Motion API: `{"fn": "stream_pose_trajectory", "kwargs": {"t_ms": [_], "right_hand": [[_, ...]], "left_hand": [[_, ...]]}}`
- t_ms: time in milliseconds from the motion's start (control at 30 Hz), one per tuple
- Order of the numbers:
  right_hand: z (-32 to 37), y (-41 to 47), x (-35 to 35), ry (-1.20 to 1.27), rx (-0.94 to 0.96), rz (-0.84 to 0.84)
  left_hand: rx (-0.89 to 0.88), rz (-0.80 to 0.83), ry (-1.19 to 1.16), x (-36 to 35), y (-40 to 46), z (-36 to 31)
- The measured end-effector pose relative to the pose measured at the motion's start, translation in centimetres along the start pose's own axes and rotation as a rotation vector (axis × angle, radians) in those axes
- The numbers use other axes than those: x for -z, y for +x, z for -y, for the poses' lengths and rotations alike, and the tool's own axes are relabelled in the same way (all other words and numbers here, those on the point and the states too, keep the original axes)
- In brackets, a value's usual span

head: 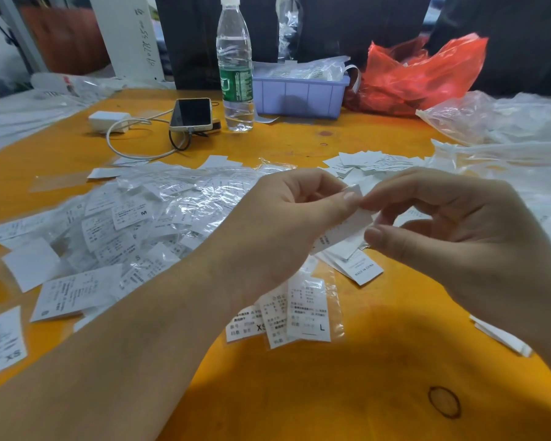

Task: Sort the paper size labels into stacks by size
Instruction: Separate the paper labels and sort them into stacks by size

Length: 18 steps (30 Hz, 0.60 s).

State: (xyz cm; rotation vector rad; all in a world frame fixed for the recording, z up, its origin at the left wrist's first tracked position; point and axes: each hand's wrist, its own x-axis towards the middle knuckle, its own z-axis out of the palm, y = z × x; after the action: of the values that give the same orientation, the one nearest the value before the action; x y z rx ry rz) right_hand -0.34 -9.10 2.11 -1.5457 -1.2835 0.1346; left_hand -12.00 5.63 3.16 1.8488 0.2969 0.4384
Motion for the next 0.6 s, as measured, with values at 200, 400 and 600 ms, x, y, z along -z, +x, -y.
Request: {"fn": "stream_pose_trajectory", "kwargs": {"t_ms": [200, 400, 600], "right_hand": [[-0.7, -0.1, -0.4, -0.069, -0.018, -0.046], [-0.6, -0.3, -0.7, -0.101, -0.019, 0.011], [-0.3, -0.4, -1.0, -0.023, -0.062, -0.003]], "left_hand": [[-0.005, -0.008, 0.027, 0.1, -0.1, -0.1], [-0.042, -0.007, 0.253, 0.5, -0.3, -0.3], [-0.084, -0.036, 0.353, 2.9, 0.1, -1.0]]}}
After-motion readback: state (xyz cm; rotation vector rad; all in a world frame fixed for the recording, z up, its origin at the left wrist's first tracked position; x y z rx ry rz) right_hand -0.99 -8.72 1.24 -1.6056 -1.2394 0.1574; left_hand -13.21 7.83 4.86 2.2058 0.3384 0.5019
